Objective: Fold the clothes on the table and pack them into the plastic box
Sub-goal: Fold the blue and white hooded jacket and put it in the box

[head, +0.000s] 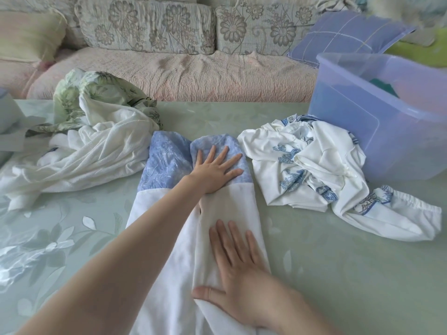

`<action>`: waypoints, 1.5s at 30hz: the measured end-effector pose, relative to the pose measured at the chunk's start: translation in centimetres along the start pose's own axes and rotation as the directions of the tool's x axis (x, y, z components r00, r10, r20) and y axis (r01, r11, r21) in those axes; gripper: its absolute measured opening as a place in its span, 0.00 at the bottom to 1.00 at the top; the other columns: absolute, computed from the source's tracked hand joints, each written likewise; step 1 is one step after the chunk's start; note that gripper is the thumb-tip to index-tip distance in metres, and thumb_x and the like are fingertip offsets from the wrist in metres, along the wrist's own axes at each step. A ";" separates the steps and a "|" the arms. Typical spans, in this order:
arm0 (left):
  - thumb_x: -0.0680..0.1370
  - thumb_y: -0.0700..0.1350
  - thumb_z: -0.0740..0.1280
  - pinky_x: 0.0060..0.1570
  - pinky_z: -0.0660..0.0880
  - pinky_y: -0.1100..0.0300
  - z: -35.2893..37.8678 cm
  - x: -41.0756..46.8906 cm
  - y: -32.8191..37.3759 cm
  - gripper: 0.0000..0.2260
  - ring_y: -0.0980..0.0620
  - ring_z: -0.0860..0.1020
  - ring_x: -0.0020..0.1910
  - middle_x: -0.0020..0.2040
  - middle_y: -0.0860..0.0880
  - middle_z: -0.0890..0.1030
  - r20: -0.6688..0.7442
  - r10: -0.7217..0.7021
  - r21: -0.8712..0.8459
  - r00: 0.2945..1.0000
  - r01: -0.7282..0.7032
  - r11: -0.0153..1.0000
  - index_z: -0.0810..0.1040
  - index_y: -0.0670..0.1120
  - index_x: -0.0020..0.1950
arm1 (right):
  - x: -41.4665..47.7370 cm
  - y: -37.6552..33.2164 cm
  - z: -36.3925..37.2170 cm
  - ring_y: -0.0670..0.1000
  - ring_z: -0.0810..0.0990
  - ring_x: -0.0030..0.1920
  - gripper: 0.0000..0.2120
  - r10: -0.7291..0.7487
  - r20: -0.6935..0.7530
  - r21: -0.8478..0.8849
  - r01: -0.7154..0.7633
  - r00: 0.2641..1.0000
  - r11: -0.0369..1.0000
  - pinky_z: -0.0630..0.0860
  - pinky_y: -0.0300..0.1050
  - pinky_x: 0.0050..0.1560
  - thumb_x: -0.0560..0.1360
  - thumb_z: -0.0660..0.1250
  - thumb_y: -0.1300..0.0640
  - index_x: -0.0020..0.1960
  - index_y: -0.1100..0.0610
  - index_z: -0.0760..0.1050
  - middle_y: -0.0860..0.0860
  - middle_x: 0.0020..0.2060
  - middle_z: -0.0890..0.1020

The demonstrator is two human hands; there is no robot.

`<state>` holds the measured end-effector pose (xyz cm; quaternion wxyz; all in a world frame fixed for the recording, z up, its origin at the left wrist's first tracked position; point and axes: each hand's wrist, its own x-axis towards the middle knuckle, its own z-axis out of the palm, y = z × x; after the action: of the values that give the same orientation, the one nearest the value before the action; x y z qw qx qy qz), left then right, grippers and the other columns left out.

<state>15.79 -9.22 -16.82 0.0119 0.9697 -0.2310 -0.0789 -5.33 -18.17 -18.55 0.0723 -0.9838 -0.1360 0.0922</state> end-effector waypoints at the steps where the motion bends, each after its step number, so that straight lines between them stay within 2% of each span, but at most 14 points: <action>1: 0.81 0.60 0.44 0.72 0.39 0.40 -0.3 -0.4 0.3 0.25 0.42 0.39 0.76 0.78 0.51 0.41 -0.003 0.007 -0.043 1.000 -0.007 0.999 0.41 0.60 0.77 | 0.1 0.0 -0.6 0.52 0.48 0.76 0.49 -0.056 0.040 0.014 0.056 0.998 0.998 0.49 0.55 0.69 0.70 0.32 0.26 0.77 0.59 0.51 0.56 0.76 0.56; 3: 0.82 0.56 0.50 0.74 0.41 0.46 -1.0 -2.2 1.0 0.23 0.44 0.42 0.77 0.79 0.50 0.46 -0.050 0.027 -0.225 0.998 -0.037 0.974 0.51 0.57 0.77 | 0.1 -0.1 -1.8 0.49 0.26 0.72 0.52 -0.107 0.104 0.103 0.096 0.989 0.990 0.30 0.51 0.72 0.62 0.34 0.23 0.76 0.53 0.31 0.49 0.74 0.31; 4: 0.83 0.53 0.54 0.74 0.44 0.49 -1.3 -3.7 1.3 0.22 0.45 0.45 0.77 0.78 0.50 0.51 -0.085 0.055 -0.325 0.995 -0.080 0.943 0.57 0.55 0.76 | 0.1 0.2 -2.6 0.48 0.23 0.71 0.51 -0.134 0.180 0.151 0.108 0.974 0.983 0.28 0.50 0.72 0.64 0.40 0.24 0.75 0.52 0.29 0.46 0.71 0.27; 6: 0.82 0.47 0.59 0.73 0.48 0.55 -1.5 -7.7 1.7 0.19 0.49 0.51 0.77 0.76 0.50 0.60 -0.169 0.125 -0.429 0.978 -0.187 0.884 0.66 0.51 0.73 | -0.1 1.1 -4.3 0.46 0.27 0.72 0.43 -0.168 0.185 0.280 0.112 0.968 0.953 0.31 0.45 0.73 0.76 0.54 0.35 0.77 0.52 0.35 0.45 0.73 0.30; 9: 0.80 0.45 0.62 0.71 0.50 0.65 -0.6 -14.8 1.5 0.16 0.61 0.55 0.73 0.70 0.56 0.68 -0.295 0.165 -0.514 0.941 -0.302 0.803 0.72 0.51 0.68 | -0.5 2.3 -5.7 0.44 0.46 0.76 0.31 -0.159 0.018 0.506 0.128 0.987 0.853 0.45 0.34 0.71 0.79 0.62 0.48 0.77 0.51 0.53 0.45 0.77 0.46; 15: 0.81 0.52 0.57 0.73 0.45 0.64 1.7 -25.0 2.1 0.18 0.65 0.50 0.75 0.72 0.64 0.64 -0.290 0.210 -0.479 0.934 -0.332 0.813 0.62 0.64 0.71 | -4.1 3.3 -6.8 0.42 0.73 0.63 0.17 -0.079 -0.109 0.562 0.126 0.991 0.817 0.63 0.29 0.62 0.78 0.65 0.53 0.66 0.54 0.74 0.46 0.63 0.74; 20: 0.79 0.56 0.49 0.74 0.43 0.63 2.8 -29.4 4.8 0.22 0.63 0.48 0.75 0.75 0.61 0.58 -0.290 0.217 -0.451 0.932 -0.333 0.828 0.58 0.61 0.74 | -10.8 4.2 -4.7 0.42 0.76 0.49 0.09 0.004 -0.132 0.602 0.077 0.991 0.795 0.70 0.34 0.52 0.75 0.65 0.47 0.54 0.47 0.78 0.42 0.48 0.74; 23: 0.80 0.47 0.59 0.74 0.52 0.59 3.5 -31.3 5.0 0.19 0.61 0.55 0.75 0.72 0.60 0.65 -0.414 0.024 -0.509 0.910 -0.254 0.823 0.66 0.58 0.71 | -14.2 4.2 -3.4 0.42 0.76 0.47 0.07 0.114 -0.186 0.609 0.024 0.976 0.793 0.69 0.32 0.49 0.75 0.67 0.49 0.52 0.47 0.76 0.42 0.47 0.76; 26: 0.78 0.38 0.64 0.68 0.62 0.63 4.0 -33.9 5.0 0.19 0.63 0.65 0.66 0.63 0.62 0.70 -0.462 -0.275 -0.640 0.843 -0.102 0.761 0.73 0.55 0.66 | -15.8 3.7 -2.2 0.42 0.70 0.50 0.16 0.122 -0.235 0.542 0.026 0.964 0.840 0.65 0.28 0.52 0.69 0.75 0.48 0.54 0.46 0.74 0.39 0.49 0.74; 30: 0.79 0.44 0.63 0.73 0.55 0.59 5.4 -35.1 5.9 0.18 0.60 0.59 0.73 0.69 0.59 0.69 -0.461 -0.039 -0.469 0.886 -0.207 0.859 0.72 0.53 0.68 | -15.3 2.6 -1.4 0.45 0.64 0.52 0.18 0.145 -0.229 0.540 0.001 0.962 0.842 0.61 0.27 0.52 0.62 0.79 0.50 0.44 0.44 0.72 0.40 0.47 0.74; 34: 0.78 0.53 0.54 0.72 0.58 0.56 7.2 -34.8 6.0 0.22 0.62 0.59 0.72 0.72 0.57 0.67 -0.386 0.021 -0.448 0.922 -0.208 0.869 0.69 0.52 0.71 | -15.1 0.7 -0.4 0.46 0.68 0.46 0.11 0.146 -0.456 0.541 0.143 0.878 0.829 0.64 0.31 0.48 0.63 0.73 0.46 0.35 0.45 0.70 0.43 0.39 0.75; 39: 0.77 0.46 0.62 0.72 0.56 0.52 8.1 -35.5 5.9 0.23 0.58 0.58 0.74 0.72 0.57 0.65 -0.418 -0.016 -0.444 0.908 -0.188 0.876 0.66 0.54 0.72 | -16.4 -2.1 1.3 0.46 0.74 0.37 0.20 -0.107 -0.679 0.142 0.272 0.727 0.952 0.66 0.34 0.35 0.57 0.75 0.71 0.41 0.55 0.71 0.46 0.36 0.75; 42: 0.77 0.39 0.63 0.71 0.58 0.49 7.5 -35.9 5.7 0.21 0.53 0.60 0.74 0.71 0.53 0.68 -0.475 -0.161 -0.513 0.865 -0.124 0.849 0.71 0.51 0.69 | -16.3 -3.4 2.6 0.46 0.74 0.40 0.29 -0.280 -0.700 -0.018 0.376 0.657 0.926 0.73 0.36 0.39 0.53 0.70 0.78 0.48 0.56 0.70 0.48 0.41 0.73; 45: 0.76 0.34 0.66 0.70 0.61 0.51 7.6 -36.6 5.7 0.22 0.49 0.63 0.72 0.71 0.50 0.67 -0.466 -0.303 -0.591 0.831 -0.038 0.806 0.72 0.49 0.68 | -16.4 -3.9 4.1 0.47 0.75 0.49 0.34 -0.297 -0.625 -0.014 0.370 0.722 0.929 0.77 0.36 0.53 0.57 0.74 0.72 0.60 0.58 0.70 0.50 0.51 0.73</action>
<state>-20.21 2.31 -18.55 0.3637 0.9156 -0.1118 0.1303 -22.61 -18.59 -19.22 0.1829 -0.9128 -0.2744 -0.2410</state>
